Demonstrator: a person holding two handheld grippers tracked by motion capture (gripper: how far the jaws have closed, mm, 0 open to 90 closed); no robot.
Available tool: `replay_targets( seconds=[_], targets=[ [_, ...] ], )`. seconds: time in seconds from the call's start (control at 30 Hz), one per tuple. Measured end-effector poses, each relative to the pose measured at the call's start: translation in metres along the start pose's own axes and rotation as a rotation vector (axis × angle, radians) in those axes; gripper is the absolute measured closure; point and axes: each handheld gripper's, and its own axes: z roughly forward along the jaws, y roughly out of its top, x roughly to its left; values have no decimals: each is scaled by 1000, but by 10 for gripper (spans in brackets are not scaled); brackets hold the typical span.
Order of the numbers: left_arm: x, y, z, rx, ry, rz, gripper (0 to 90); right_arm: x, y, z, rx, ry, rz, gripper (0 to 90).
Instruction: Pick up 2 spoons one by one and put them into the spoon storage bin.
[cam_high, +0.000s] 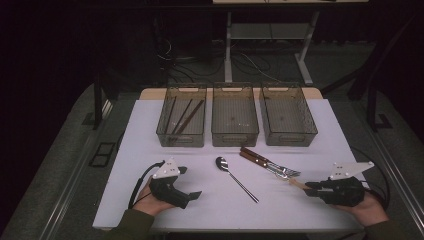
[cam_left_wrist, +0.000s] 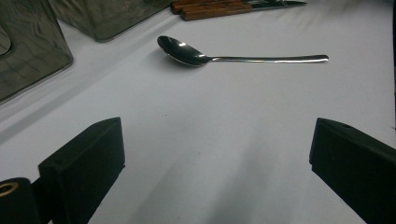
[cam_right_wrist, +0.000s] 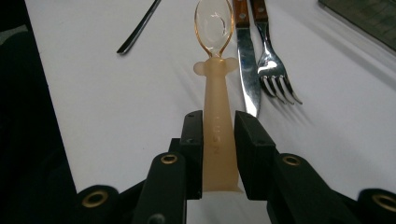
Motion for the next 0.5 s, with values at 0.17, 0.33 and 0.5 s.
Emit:
replay_targets(
  seconds=[0.17, 0.33, 0.5],
  targets=[
    [0, 0, 0, -2, 9, -8, 0, 1, 7, 4, -9, 2, 11, 738],
    [0, 0, 0, 0, 9, -9, 0, 3, 14, 8, -17, 0, 8, 738],
    [0, 0, 1, 8, 4, -5, 0, 3, 20, 10, -25, -10, 13, 738]
  ],
)
